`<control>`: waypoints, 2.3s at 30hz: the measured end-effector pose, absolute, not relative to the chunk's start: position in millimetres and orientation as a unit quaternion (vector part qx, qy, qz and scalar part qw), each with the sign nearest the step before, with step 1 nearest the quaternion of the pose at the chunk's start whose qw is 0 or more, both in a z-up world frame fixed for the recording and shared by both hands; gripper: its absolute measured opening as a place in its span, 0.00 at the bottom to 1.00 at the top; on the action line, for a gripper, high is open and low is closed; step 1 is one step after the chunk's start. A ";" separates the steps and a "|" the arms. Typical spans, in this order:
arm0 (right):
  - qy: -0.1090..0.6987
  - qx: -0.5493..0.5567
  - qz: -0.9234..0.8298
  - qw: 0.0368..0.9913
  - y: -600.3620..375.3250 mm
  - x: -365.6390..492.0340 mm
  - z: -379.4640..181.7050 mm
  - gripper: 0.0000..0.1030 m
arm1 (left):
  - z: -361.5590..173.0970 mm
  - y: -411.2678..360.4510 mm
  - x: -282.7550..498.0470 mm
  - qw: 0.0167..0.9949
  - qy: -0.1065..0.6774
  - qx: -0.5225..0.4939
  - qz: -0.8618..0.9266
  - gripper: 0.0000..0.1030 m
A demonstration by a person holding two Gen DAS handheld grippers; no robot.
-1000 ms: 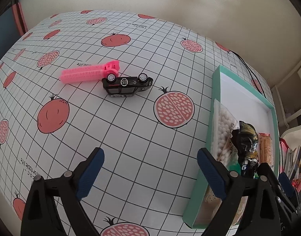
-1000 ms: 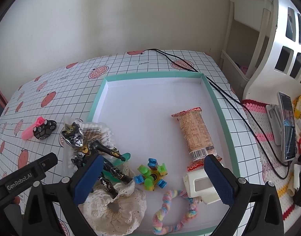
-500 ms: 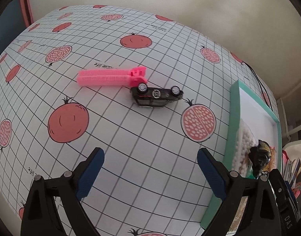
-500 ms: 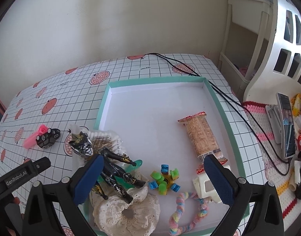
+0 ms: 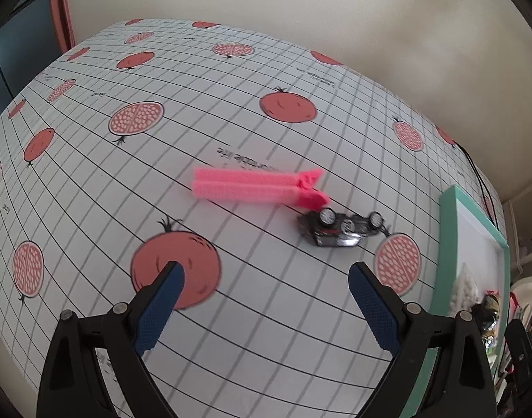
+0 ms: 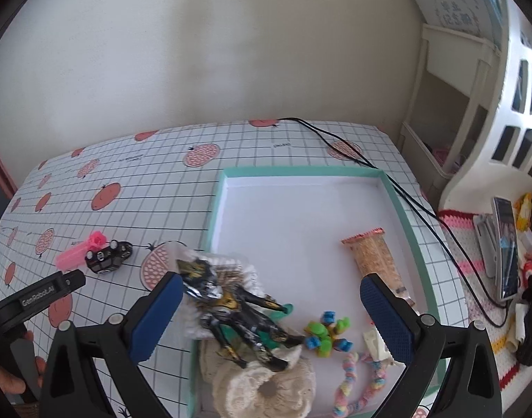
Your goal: Organize objects
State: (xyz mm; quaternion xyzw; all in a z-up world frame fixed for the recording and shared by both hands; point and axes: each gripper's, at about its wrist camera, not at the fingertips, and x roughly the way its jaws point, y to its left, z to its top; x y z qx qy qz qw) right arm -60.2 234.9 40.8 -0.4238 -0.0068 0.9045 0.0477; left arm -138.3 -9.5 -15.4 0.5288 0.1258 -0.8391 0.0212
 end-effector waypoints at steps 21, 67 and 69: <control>-0.062 -0.448 0.889 -0.068 104.1 -114.1 34.9 1.00 | 2.3 -58.8 -185.1 -0.043 0.055 0.472 -0.879 0.93; -0.039 -0.544 0.833 -0.095 73.5 -157.6 -46.4 0.30 | -28.1 -54.6 -205.7 -0.162 -0.004 0.453 -0.877 0.91; -0.047 -0.543 0.832 -0.103 74.5 -156.8 -45.4 0.30 | -29.1 -51.1 -205.0 -0.164 -0.013 0.453 -0.876 0.91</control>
